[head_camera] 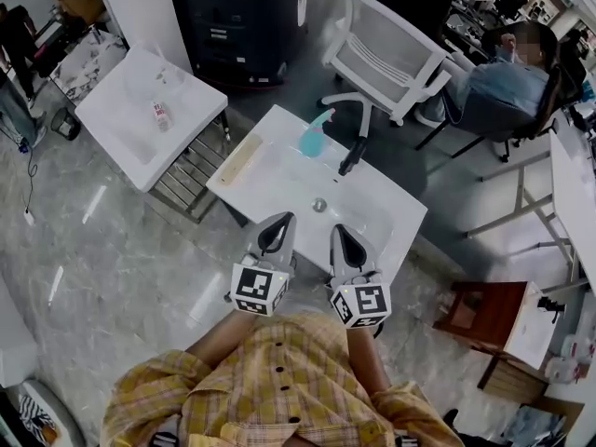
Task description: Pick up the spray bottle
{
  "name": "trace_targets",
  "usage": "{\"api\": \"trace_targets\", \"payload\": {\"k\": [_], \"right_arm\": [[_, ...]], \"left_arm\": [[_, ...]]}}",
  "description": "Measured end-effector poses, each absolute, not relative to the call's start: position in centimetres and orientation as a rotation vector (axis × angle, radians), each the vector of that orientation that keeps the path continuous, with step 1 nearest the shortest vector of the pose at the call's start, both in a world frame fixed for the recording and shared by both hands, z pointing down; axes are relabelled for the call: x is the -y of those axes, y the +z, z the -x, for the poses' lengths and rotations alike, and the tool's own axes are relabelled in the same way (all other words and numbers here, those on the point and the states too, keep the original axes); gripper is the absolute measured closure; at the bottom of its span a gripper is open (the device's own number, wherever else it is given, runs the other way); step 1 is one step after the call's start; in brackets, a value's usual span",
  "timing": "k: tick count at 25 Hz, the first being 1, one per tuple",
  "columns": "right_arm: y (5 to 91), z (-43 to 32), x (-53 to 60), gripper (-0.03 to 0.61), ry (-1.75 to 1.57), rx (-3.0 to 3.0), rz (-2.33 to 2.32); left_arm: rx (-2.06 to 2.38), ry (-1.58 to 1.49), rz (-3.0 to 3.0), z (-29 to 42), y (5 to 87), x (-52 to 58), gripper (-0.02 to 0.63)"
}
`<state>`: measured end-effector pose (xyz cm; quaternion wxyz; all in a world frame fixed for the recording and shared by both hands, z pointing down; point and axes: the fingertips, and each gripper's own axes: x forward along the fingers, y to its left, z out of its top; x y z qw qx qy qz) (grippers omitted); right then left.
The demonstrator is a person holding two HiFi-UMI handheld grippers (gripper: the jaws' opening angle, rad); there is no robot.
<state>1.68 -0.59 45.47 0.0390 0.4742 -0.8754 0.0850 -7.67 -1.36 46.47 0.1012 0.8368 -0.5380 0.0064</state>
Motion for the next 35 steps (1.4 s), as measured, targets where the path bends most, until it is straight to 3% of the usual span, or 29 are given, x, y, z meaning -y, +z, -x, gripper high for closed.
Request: {"api": "trace_targets", "payload": {"k": [16,35], "right_arm": [[47.8,-0.3,14.0,0.581,0.399,2.601,-1.597],[53.0,-1.3,20.1,0.581,0.545,2.514,-1.636]], "left_arm": [[1.438,0.226,-2.542,8.8,49.3,15.9,0.615],[1.313,0.413,-2.546,7.0,55.8,25.6,0.592]]}}
